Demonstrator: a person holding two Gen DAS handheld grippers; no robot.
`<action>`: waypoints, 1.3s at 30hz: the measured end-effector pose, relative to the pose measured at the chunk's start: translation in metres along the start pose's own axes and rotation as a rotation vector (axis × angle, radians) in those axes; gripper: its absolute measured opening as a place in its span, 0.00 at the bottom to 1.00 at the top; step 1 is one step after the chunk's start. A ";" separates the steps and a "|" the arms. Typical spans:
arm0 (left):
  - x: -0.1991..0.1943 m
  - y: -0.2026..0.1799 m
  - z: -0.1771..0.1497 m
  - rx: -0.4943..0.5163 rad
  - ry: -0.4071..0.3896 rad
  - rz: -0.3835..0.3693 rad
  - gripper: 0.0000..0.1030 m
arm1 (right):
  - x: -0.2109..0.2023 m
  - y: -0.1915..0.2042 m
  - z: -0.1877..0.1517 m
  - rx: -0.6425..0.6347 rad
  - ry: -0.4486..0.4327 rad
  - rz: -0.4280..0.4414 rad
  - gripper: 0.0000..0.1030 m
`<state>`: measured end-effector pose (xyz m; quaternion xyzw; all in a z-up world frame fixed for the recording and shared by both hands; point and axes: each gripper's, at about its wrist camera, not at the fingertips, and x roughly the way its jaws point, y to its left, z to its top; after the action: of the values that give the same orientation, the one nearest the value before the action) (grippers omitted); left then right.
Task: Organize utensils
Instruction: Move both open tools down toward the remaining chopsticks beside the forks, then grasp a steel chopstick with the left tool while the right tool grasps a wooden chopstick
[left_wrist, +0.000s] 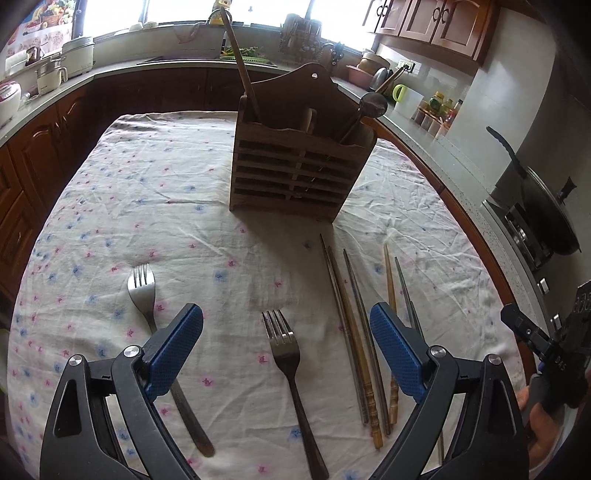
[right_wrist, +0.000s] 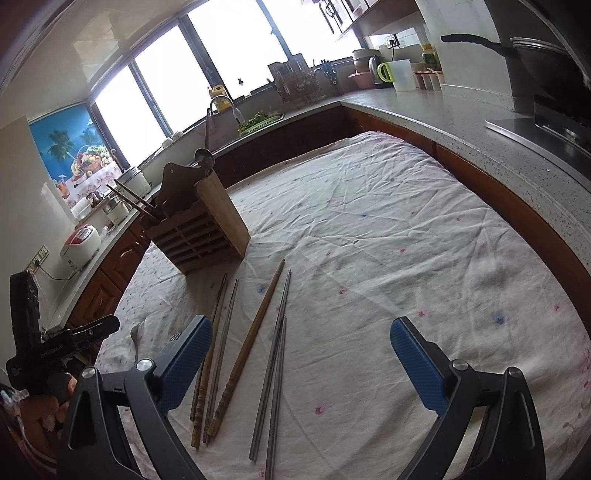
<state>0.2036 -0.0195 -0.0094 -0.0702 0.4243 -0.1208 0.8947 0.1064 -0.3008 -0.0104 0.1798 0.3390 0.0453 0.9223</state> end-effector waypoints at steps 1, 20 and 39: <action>0.004 -0.001 0.002 0.001 0.009 -0.003 0.87 | 0.002 0.000 0.001 -0.004 0.002 -0.001 0.91; 0.088 -0.023 0.044 0.054 0.136 -0.018 0.63 | 0.083 0.018 0.028 -0.055 0.165 0.023 0.38; 0.138 -0.023 0.054 0.195 0.242 -0.029 0.23 | 0.146 0.016 0.037 -0.082 0.256 -0.012 0.22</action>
<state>0.3265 -0.0782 -0.0729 0.0259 0.5140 -0.1819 0.8379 0.2428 -0.2670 -0.0672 0.1328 0.4527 0.0763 0.8784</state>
